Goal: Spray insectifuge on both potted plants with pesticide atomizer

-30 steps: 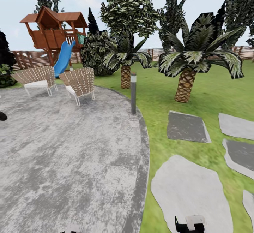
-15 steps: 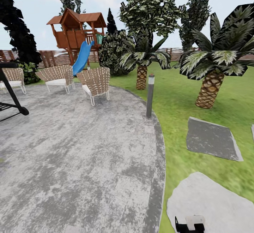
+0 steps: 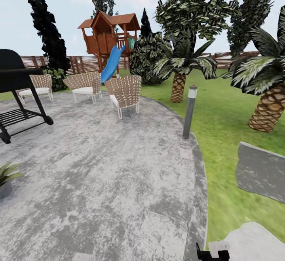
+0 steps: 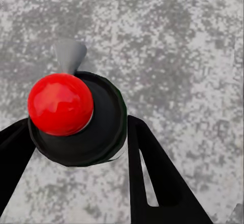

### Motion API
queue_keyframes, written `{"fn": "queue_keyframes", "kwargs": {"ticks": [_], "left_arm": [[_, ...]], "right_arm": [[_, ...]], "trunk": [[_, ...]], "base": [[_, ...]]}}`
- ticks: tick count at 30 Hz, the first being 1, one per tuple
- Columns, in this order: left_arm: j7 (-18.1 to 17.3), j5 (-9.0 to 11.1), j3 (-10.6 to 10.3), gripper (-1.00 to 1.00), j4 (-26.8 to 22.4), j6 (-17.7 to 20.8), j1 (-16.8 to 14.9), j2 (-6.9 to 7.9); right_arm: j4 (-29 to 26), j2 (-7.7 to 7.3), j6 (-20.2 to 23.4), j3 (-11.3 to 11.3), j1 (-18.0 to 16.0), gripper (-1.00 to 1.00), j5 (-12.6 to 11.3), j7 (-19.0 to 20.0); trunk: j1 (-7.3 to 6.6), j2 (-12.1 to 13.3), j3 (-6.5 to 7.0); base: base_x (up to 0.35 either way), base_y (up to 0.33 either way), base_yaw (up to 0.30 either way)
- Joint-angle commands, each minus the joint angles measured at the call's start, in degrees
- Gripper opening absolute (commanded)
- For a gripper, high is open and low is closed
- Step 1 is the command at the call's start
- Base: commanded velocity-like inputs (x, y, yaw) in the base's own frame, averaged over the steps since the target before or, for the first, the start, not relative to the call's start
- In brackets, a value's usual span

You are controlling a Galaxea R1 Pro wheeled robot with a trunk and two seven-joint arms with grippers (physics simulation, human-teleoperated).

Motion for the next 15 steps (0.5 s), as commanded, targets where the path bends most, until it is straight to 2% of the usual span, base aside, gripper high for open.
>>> {"fn": "queue_keyframes", "kwargs": {"ticks": [1,15], "left_arm": [[-0.2,0.5,-0.4,-1.00,0.1,-0.2,-0.1,0.01],[-0.2,0.5,-0.4,-1.00,0.1,-0.2,-0.1,-0.06]], "right_arm": [[0.1,0.00,-0.1,-0.3,0.0,1.00,0.6,-0.3],[0.1,0.00,-0.1,-0.3,0.0,1.00,0.6,-0.3]], "trunk": [[0.02,0.0,-0.05],[0.02,0.0,-0.05]], "base": [[0.339,0.000,0.277],[0.339,0.000,0.277]]}}
